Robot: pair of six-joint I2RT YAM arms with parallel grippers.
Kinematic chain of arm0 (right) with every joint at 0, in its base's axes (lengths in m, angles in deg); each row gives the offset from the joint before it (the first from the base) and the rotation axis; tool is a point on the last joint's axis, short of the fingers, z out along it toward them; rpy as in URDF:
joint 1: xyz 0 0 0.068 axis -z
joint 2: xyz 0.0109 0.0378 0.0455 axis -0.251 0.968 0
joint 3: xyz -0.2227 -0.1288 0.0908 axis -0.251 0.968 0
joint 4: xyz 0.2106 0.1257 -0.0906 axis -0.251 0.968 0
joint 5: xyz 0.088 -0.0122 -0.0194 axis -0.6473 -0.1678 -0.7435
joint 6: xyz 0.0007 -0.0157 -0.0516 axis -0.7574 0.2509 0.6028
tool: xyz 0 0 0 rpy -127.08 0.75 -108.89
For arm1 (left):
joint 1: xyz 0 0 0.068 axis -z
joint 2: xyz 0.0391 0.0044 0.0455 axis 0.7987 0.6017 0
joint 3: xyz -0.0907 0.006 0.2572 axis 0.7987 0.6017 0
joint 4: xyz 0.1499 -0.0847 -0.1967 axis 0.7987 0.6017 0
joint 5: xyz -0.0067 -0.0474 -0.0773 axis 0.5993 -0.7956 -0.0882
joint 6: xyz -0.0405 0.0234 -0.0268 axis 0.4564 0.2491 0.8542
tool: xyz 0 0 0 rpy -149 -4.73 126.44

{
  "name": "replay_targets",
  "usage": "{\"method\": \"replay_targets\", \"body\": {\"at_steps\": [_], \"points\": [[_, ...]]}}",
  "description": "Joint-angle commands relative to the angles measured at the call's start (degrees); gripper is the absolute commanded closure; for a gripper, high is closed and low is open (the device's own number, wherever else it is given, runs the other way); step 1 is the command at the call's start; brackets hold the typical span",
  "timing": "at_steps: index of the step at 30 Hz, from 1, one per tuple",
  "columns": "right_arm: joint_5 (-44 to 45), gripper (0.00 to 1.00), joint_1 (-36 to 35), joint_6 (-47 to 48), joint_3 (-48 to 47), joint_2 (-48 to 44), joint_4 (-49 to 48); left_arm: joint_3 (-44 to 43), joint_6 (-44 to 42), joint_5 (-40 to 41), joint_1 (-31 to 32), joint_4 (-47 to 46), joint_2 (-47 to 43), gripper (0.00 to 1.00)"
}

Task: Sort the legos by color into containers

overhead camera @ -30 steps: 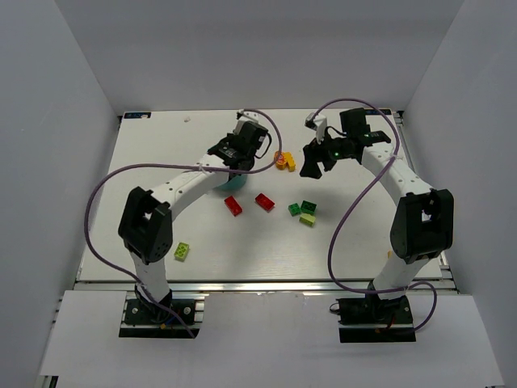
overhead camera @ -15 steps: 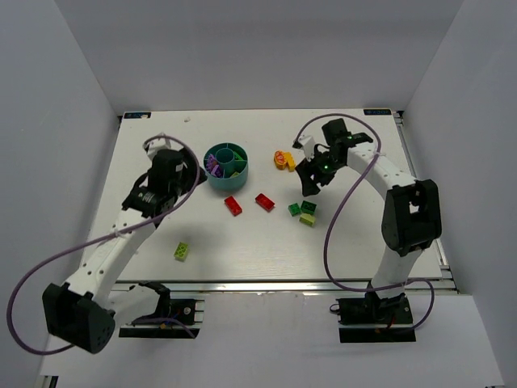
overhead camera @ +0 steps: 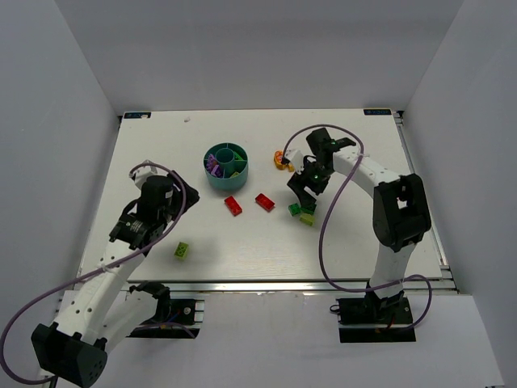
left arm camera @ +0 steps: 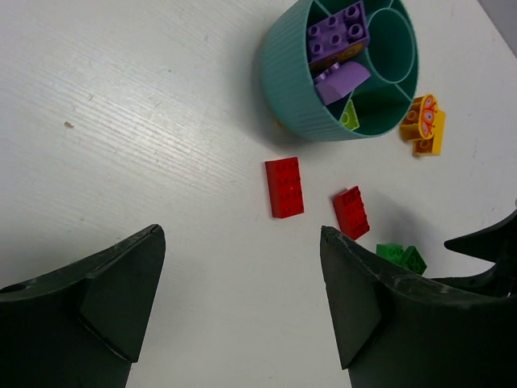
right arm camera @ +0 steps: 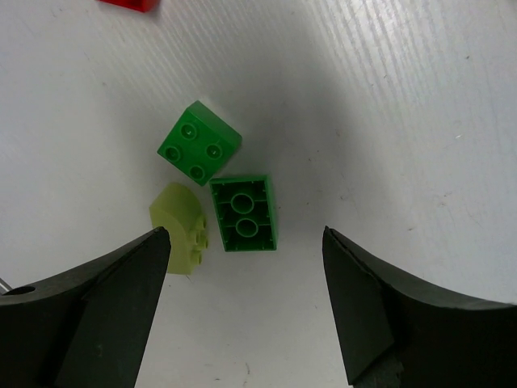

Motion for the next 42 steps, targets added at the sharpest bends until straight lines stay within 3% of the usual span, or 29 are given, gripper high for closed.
{"method": "replay_targets", "body": {"at_steps": [1, 31, 34, 41, 42], "points": [[0.9, 0.20, -0.4, 2.7, 1.9, 0.6, 0.5, 1.8, 1.6, 0.9, -0.4, 2.2, -1.6, 0.13], [3.9, 0.37, -1.8, 0.8, 6.5, 3.7, -7.7, 5.3, 3.9, 0.2, -0.5, 2.3, -3.7, 0.13], [4.1, 0.44, -1.8, 1.6, 8.3, 2.8, -8.6, 5.7, 4.1, 0.1, -0.5, 2.4, -4.0, 0.13], [1.7, 0.85, -1.8, 3.2, 7.3, 0.9, -8.6, 5.9, 4.3, 0.1, -0.5, 2.8, -4.5, 0.13], [1.1, 0.87, -1.8, 3.3, 6.5, 0.2, -8.4, 5.9, 4.3, 0.1, -0.5, 2.8, -4.5, 0.13]]}}
